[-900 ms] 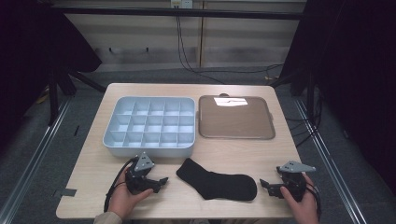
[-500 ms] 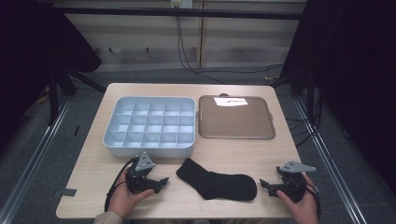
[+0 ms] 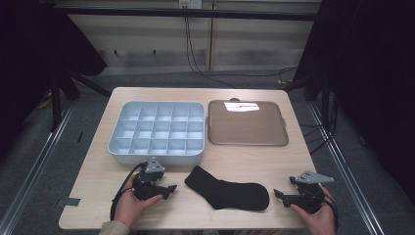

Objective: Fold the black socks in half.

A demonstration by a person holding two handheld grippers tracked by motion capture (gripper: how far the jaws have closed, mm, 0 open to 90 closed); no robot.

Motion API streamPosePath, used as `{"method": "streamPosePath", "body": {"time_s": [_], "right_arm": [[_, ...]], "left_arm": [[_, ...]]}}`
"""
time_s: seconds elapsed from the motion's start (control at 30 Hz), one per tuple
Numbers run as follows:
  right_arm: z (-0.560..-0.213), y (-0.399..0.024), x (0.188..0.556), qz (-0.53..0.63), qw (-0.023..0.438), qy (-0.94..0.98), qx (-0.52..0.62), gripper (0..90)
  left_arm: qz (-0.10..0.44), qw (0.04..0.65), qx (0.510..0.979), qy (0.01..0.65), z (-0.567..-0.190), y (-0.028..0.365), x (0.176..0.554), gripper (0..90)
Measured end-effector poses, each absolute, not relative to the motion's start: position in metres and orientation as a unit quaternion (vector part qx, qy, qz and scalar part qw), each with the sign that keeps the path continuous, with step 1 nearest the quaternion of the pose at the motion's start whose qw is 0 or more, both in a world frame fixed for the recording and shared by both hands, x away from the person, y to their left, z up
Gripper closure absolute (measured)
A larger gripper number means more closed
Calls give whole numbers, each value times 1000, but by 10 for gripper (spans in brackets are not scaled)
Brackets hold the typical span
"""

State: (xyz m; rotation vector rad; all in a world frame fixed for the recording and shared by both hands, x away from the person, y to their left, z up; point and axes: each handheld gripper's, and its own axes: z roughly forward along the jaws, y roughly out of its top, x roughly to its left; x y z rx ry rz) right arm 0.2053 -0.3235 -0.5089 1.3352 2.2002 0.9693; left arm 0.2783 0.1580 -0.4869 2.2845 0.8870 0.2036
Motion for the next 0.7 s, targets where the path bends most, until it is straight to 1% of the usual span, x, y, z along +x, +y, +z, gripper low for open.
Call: {"method": "streamPosePath", "body": {"time_s": [0.23, 0.33, 0.37, 0.47, 0.5, 0.53, 0.67, 0.7], "right_arm": [[-506, -323, 197, 345, 187, 791, 469, 273], [-505, -321, 193, 346, 183, 799, 456, 320], [-505, -320, 191, 350, 181, 801, 452, 329], [-504, -319, 189, 351, 182, 803, 447, 349], [-503, -318, 188, 353, 180, 804, 445, 364], [-503, -317, 185, 353, 180, 807, 437, 398], [-502, -315, 181, 359, 175, 807, 434, 412], [-501, -314, 180, 361, 174, 809, 430, 420]], "left_arm": [[57, 356, 865, 348, -472, 141, 284, 333], [52, 354, 868, 344, -470, 136, 286, 364], [56, 351, 870, 342, -468, 132, 286, 388], [54, 352, 871, 339, -466, 128, 288, 411], [48, 352, 869, 344, -465, 126, 290, 411], [43, 350, 869, 347, -466, 124, 291, 416], [38, 342, 874, 342, -468, 119, 293, 415], [34, 349, 870, 345, -468, 117, 293, 416]]}}
